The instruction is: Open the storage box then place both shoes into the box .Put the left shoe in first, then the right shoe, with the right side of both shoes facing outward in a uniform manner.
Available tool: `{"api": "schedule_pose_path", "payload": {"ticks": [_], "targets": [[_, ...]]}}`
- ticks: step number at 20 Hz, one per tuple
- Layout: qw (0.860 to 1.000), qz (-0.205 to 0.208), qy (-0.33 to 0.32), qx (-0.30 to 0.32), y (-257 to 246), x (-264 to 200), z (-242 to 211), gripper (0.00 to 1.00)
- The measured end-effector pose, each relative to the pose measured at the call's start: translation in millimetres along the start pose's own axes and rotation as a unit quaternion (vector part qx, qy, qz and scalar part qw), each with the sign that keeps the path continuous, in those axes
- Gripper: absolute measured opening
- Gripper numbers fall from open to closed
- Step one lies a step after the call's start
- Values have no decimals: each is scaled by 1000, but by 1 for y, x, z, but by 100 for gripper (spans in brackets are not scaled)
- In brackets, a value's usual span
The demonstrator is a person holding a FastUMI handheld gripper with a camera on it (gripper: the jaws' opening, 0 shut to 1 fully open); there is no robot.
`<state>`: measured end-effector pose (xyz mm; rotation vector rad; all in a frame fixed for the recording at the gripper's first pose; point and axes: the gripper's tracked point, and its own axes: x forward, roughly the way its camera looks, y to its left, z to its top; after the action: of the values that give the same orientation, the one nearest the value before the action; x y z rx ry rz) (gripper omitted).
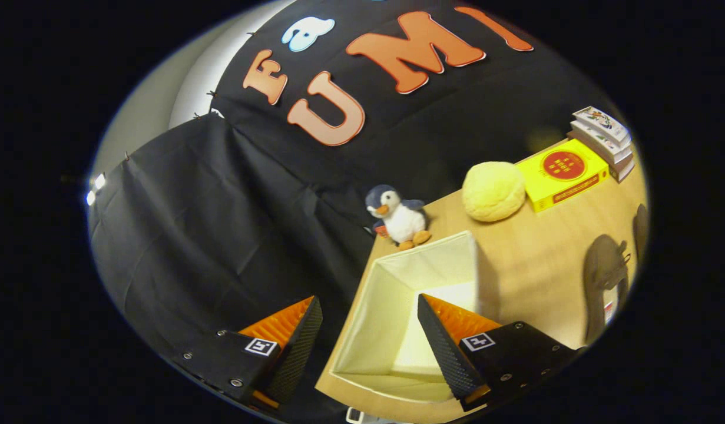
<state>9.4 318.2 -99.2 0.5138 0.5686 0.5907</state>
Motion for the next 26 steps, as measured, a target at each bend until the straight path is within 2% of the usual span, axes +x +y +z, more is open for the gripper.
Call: {"api": "schedule_pose_path", "payload": {"ticks": [5,9,12,16,20,25,26], "targets": [[993,-115,-8,-38,-100,-45,4,98],[977,-197,-11,-74,-173,-78,2,98],[965,-243,-13,-95,-217,-98,2,98],[954,-278,-2,-111,-257,-111,-7,98],[951,-292,21,-104,-287,-108,-24,92],[945,-301,45,-120,-310,-88,-35,70],[944,-304,51,-116,-313,-85,-40,67]]}}
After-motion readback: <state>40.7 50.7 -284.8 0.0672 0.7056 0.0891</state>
